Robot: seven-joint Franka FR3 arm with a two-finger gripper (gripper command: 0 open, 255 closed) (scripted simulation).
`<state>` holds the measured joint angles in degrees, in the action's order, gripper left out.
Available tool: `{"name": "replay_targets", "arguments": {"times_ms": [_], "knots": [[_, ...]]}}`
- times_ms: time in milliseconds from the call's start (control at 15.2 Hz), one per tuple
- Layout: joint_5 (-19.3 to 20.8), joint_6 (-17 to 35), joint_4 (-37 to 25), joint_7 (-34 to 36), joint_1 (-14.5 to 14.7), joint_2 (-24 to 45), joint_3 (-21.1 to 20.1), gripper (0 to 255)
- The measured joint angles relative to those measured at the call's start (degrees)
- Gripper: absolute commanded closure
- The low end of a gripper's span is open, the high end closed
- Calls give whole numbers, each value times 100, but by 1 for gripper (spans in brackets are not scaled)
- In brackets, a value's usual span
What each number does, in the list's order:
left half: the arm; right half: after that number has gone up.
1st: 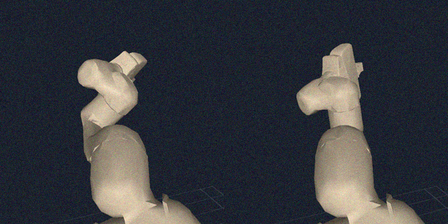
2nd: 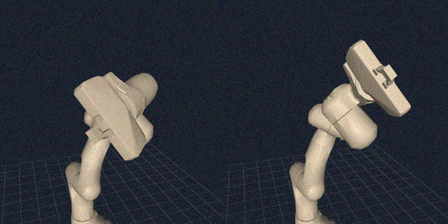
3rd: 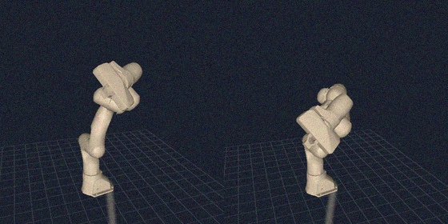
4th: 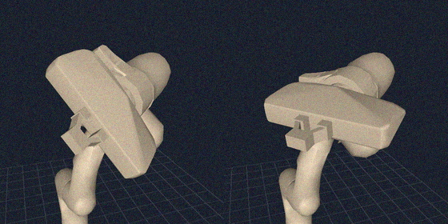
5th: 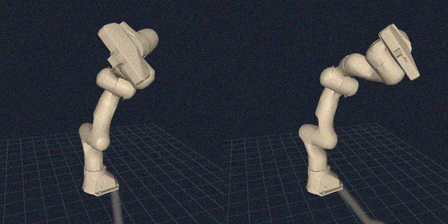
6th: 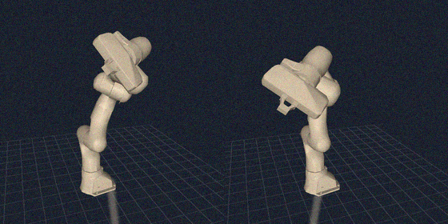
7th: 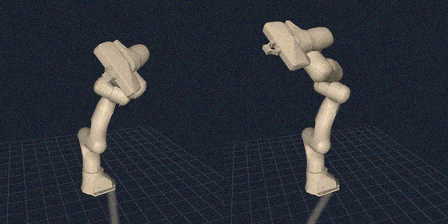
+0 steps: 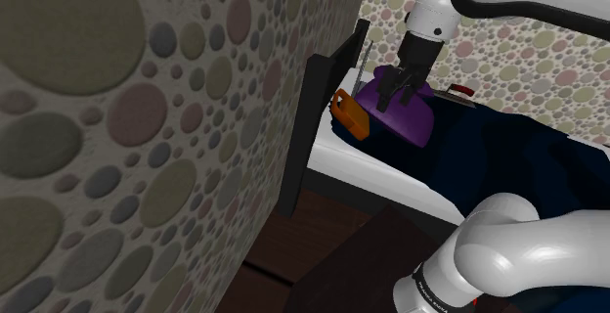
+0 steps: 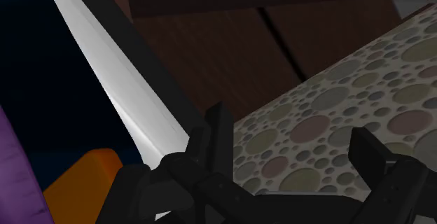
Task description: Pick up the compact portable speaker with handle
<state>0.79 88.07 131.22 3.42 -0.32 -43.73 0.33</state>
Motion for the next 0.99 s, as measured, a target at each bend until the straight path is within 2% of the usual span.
{"name": "replay_targets", "arguments": {"times_ms": [198, 396, 660, 990], "knots": [[83, 255, 148, -284, 13, -10, 178, 0], [246, 894, 527, -936, 49, -31, 588, 0], [410, 1776, 893, -1877, 136, 90, 1200, 0], [448, 2922, 1041, -3222, 363, 622, 2139, 0]]}}
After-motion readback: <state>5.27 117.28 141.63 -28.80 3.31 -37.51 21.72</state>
